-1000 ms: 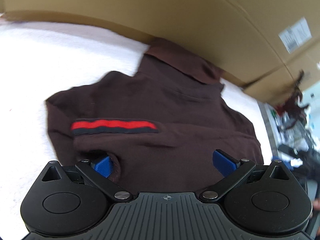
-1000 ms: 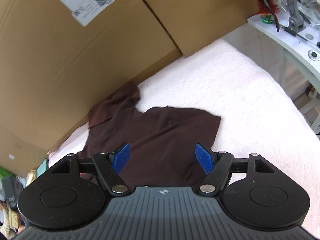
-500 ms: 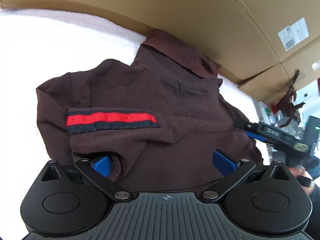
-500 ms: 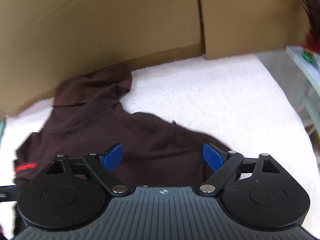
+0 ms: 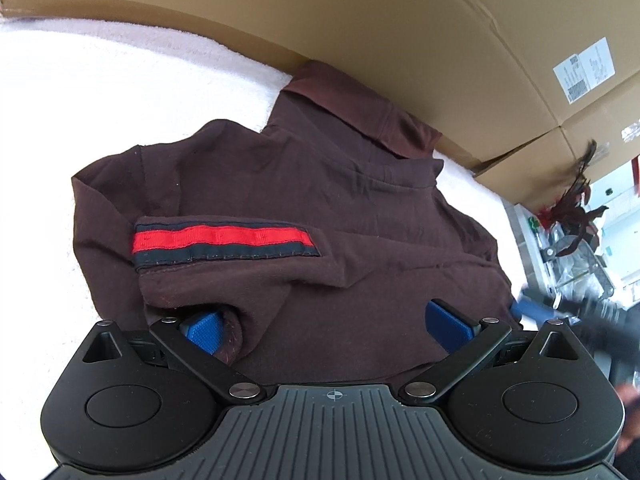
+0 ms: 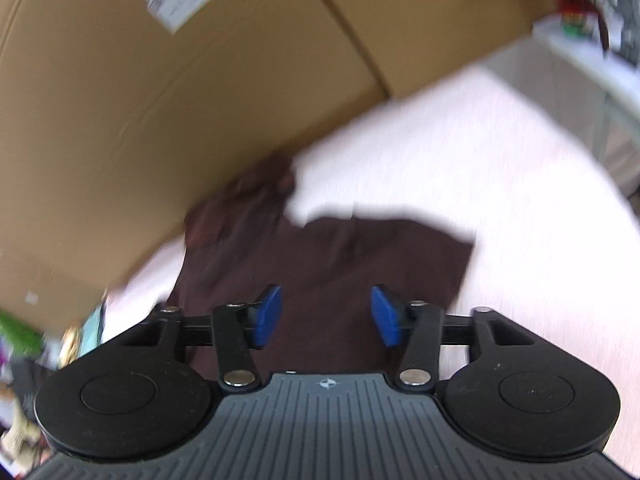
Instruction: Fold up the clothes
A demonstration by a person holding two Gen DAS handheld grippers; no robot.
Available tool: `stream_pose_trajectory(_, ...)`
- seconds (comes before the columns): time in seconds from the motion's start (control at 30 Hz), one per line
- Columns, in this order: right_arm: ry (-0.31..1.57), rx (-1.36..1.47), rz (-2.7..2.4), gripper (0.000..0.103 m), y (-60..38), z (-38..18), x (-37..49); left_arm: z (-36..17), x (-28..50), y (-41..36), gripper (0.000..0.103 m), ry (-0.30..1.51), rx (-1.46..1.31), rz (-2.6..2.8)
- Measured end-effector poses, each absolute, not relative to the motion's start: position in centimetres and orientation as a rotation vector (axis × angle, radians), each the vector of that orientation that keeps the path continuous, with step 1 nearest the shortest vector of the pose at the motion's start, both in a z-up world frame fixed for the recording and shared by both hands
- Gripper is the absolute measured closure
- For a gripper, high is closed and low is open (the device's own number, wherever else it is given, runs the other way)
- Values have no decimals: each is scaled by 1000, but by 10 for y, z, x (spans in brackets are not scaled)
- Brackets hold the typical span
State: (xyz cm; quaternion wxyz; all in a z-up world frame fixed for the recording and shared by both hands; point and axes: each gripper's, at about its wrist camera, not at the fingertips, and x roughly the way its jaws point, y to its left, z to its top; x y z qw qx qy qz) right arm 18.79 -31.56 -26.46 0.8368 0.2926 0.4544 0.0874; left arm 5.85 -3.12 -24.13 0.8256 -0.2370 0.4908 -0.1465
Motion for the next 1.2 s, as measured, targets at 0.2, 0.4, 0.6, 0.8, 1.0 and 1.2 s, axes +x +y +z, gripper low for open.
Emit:
stream_pose_trajectory(0.2,1059,565,147,93,-312,-283,163,-242,59,-32,0,1043,-501,-306)
stream_pose_trajectory(0.4,1059,515,125,90,-306,-272,165,-243,58,-30,0,1034,-514,-308)
stream_pose_trajectory(0.6,975,518,116,58,-296,-250,189,-243,54,-29,0,1016,-520,-313)
stream_pose_trajectory(0.8,1022,372,280,53,-233,-252,225,-241,51,-36,0,1006,-447,-322)
stream_pose_trajectory(1.0,1061,235,397,56,-169,-275,256,-239,45,-47,0,1007,-321,-347)
stream_pose_trajectory(1.2,1034,326,317,66,-179,-265,279,-237,34,-42,0,1046,-306,-374)
